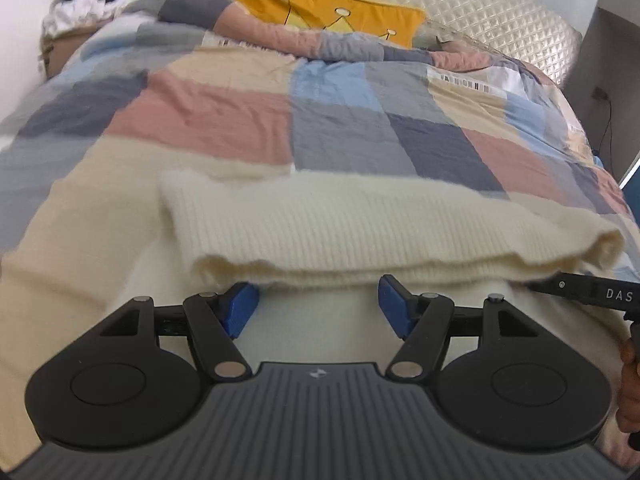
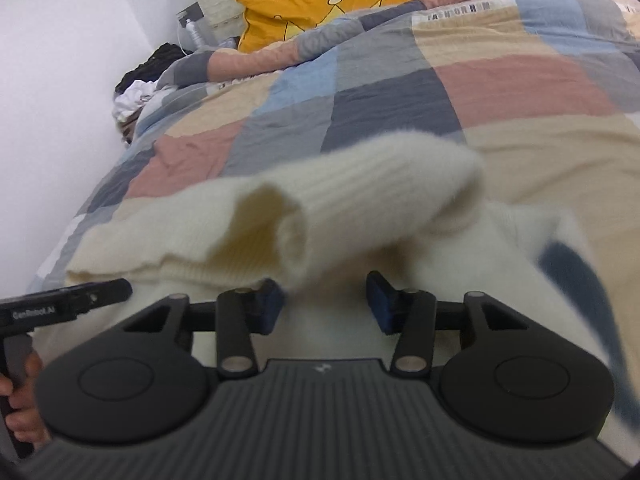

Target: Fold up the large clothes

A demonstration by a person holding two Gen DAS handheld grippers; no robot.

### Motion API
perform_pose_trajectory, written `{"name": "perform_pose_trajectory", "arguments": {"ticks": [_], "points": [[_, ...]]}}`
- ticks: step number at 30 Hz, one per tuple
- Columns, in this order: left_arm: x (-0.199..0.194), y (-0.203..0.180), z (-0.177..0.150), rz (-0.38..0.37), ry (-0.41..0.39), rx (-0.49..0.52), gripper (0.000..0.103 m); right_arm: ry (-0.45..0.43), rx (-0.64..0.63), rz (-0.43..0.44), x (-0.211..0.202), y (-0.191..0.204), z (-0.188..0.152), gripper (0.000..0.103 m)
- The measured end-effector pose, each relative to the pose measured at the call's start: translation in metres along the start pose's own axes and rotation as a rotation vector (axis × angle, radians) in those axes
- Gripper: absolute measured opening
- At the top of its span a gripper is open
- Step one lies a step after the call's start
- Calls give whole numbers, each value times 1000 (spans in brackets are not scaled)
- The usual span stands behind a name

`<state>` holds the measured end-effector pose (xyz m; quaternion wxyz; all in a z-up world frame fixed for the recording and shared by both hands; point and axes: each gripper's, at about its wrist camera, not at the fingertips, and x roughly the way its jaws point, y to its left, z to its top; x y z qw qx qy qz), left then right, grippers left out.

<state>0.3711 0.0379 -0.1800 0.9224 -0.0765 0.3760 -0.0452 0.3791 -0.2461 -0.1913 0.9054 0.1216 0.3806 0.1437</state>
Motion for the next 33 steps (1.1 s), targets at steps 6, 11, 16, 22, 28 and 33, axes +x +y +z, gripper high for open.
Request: {"name": "perform_pose_trajectory", "arguments": {"ticks": [6,11,16,22,28,33], "points": [[18,3,25,67,-51,-11,71,-11,72,45,14,-18,16,49],[21,12,38,111,-145,-38,71,-106,190,98,27,-30,31,49],[28,24,42,91,-165,-87,71,-147,212,107,37,-35,35,47],[27,21,37,84,-173,-77,71,-139,183,74,41,-32,32,47],[-2,7,23,40,-191,-47,71,-175,116,29,28,-23,32,49],[-18,1,-1,47,-150,-5,71,-173,127,28,15,-23,29,49]]}}
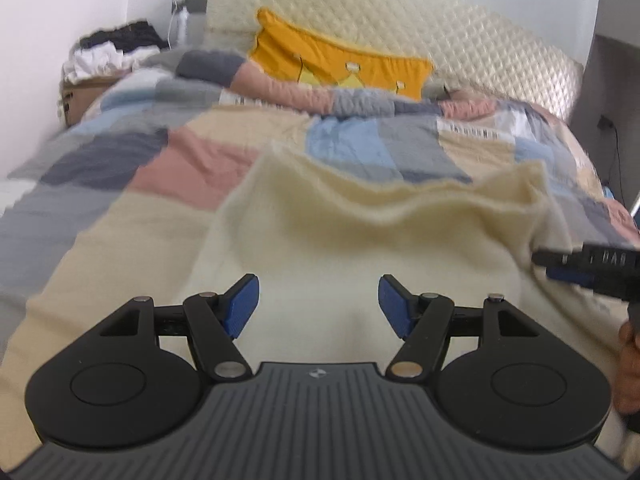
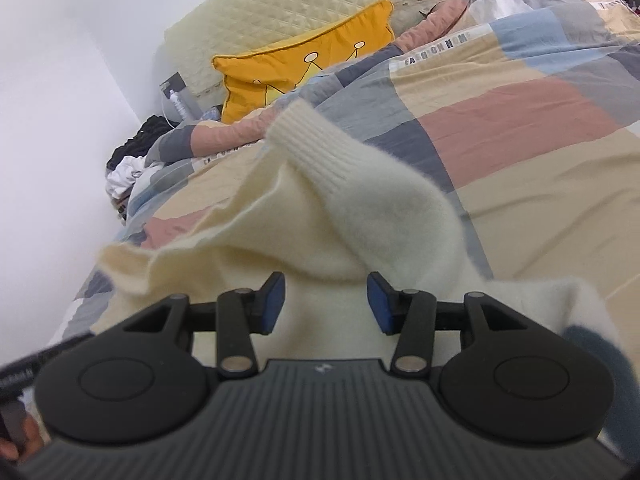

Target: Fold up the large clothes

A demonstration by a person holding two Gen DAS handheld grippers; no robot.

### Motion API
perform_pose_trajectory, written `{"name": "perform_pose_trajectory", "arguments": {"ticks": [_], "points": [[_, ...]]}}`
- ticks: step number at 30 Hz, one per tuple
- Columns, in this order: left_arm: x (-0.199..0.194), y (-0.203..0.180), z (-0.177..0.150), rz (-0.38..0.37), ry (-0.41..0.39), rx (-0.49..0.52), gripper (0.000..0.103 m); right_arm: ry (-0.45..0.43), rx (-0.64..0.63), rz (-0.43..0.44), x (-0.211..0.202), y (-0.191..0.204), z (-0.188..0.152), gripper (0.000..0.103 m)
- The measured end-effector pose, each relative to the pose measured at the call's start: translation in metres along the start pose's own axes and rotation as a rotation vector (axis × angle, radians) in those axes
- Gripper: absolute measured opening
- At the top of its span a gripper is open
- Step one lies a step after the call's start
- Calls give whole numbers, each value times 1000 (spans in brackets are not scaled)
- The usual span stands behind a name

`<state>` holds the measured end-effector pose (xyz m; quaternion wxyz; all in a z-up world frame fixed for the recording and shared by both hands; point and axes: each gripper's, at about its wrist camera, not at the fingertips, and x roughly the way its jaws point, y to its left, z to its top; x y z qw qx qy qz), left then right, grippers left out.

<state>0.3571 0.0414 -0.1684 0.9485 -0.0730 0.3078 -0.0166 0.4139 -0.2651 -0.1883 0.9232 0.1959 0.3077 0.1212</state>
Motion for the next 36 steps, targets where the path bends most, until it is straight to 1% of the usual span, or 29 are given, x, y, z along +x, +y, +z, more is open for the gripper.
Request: {"name": "perform_pose_trajectory", "arguments": {"ticks": [4,7,8,10,14,17,21,23,25,27,30,34,36], "points": [[-2,2,-10,10,35,-13,71,31,-25,10,-8,6,-7,50],[-11,4,-18,32,28,-13,71,73,-32,32,-17,7,-20,50],[-13,5,-21,34,40,-18,71,80,-38,35,-21,8,-25,49],[-15,4,-24,38,60,-18,71,100,-61,12,-27,10,-33,48],[-29,-4,-32,34,58,6,71,83,-52,3,-38,15,-33,50],[-45,-11,-40,9,55,7,71,80,-64,-9,-46,22,-35,50],[-65,-21,-46,4,43,22,71,69,-152,-54,-59,35,-44,50],[-74,-24,-50,-1,37,23,71,48,-195,-86,-67,39,-47,50],[-81,-27,-53,-2,34,20,71,27,-231,-107,-72,42,-45,50],[-85,-29,-56,4,36,24,71,29,-256,-115,-72,43,-42,49],[-88,-33,-59,15,37,25,71,50,-225,-139,-67,33,-39,48],[-86,-37,-62,29,40,35,71,136,-141,-162,-43,14,-47,48],[-82,-40,-62,42,40,49,71,113,-137,-177,-40,11,-47,47]]}}
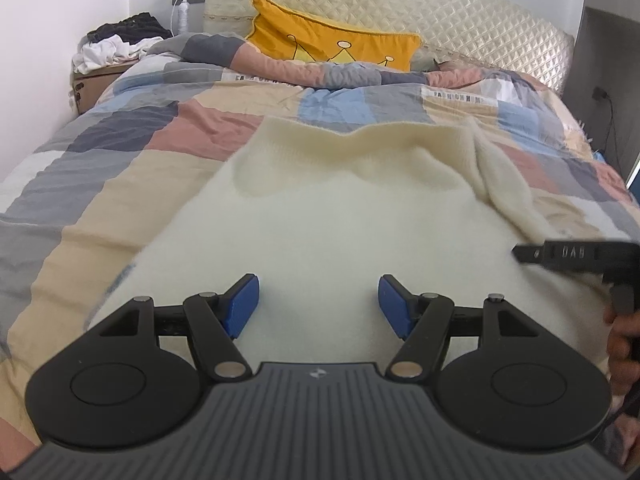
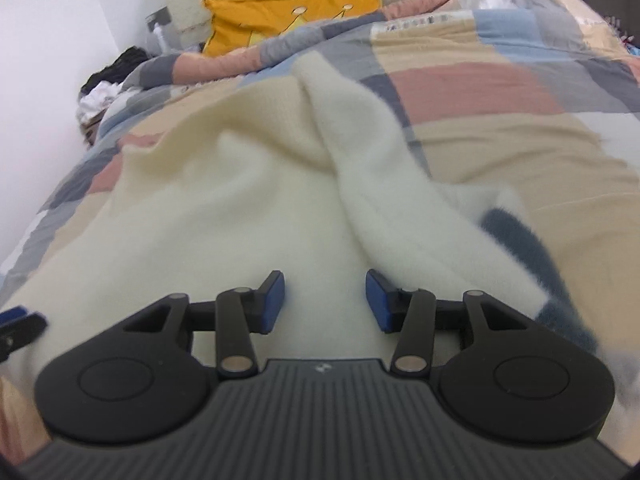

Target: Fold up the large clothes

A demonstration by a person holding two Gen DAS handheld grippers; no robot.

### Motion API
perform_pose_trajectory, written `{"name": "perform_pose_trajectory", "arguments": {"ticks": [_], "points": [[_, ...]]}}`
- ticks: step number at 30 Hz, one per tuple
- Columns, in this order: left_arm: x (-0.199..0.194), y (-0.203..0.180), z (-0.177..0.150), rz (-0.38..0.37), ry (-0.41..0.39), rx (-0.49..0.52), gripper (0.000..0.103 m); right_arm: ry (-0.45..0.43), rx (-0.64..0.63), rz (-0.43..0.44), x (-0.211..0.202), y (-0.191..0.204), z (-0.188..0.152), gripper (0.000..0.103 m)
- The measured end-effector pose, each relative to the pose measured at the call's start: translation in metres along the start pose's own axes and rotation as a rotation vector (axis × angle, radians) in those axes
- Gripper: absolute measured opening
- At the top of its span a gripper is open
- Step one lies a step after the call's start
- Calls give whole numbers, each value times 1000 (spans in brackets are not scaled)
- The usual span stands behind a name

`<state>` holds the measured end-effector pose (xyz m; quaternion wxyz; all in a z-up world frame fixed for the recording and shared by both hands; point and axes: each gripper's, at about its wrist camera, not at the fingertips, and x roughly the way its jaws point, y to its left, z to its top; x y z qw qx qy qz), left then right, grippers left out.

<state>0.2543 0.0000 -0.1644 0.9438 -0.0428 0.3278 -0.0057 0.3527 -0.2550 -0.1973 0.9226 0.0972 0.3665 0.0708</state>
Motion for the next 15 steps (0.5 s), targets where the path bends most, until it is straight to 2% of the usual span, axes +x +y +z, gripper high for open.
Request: {"name": "perform_pose_trajectory", "arguments": {"ticks": [6,9,11,15], "points": [[7,-4,0,14,0,13,71,-38,7,-92,10,-11,8,45],[9,-4,1,15,-1,4,71,-51,46,-119,11,-22,12,30],[11,-3,1,14,-4,2,71,-72,76,-150,9,-29,16,29],[13,-2,2,11,-3,-4,71,-164,67,-300,-3,-39,21,29]]}}
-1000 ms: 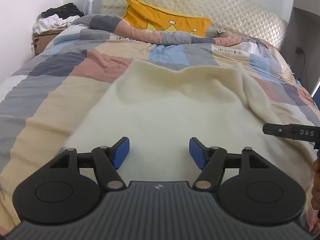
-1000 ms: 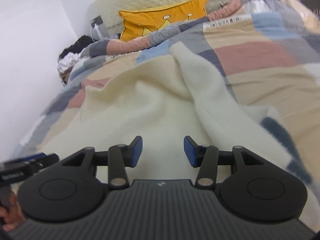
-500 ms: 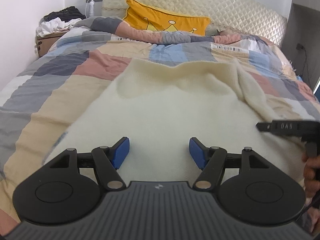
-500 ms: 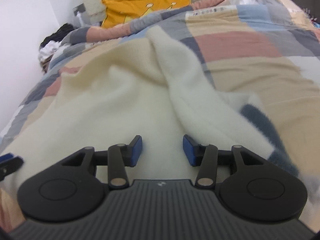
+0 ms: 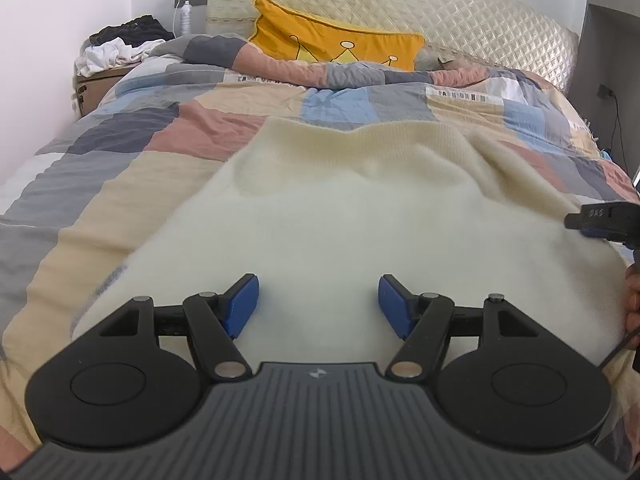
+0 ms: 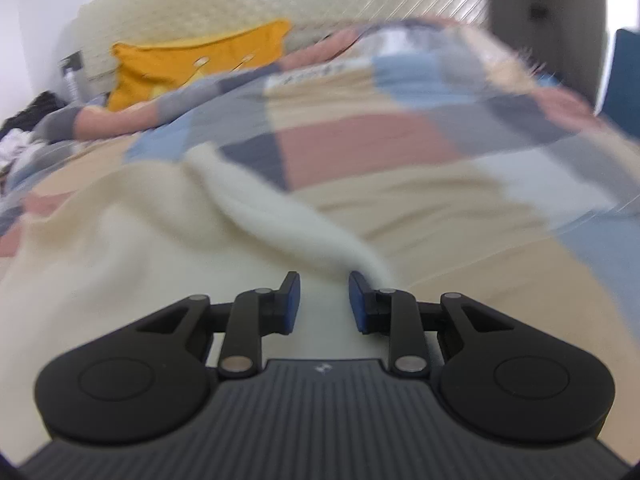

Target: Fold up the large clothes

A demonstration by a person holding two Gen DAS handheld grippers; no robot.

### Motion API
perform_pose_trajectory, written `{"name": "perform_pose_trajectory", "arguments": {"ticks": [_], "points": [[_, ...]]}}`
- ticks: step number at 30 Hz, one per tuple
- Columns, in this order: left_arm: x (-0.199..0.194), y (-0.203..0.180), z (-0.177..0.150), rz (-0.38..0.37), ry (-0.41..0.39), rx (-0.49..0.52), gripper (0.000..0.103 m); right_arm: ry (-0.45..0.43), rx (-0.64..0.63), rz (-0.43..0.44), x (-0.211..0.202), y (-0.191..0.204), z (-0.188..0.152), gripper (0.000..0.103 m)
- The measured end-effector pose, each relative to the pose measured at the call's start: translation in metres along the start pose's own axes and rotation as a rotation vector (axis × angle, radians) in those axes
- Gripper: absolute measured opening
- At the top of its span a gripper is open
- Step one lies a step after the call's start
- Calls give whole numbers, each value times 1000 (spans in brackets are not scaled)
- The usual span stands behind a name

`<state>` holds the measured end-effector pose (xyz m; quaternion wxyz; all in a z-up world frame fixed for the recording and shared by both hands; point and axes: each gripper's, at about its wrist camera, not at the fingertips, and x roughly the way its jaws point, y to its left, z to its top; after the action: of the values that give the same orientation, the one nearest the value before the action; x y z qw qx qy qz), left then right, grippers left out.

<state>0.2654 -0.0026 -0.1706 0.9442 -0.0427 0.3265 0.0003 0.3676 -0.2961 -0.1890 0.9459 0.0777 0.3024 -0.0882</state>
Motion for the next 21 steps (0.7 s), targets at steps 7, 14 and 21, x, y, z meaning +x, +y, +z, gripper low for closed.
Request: {"name": "perform_pose_trajectory", "arguments": {"ticks": [7,14,21], "points": [[2,3,2,-13,1,-10,71,4,101,-105,10,-29,5,41],[4,4,2,-21,1,-19,71,68,219,-29,19,-50,-1,41],[2,8,0,-29,0,-41,71,61,271,-17,18,-57,-2,44]]}}
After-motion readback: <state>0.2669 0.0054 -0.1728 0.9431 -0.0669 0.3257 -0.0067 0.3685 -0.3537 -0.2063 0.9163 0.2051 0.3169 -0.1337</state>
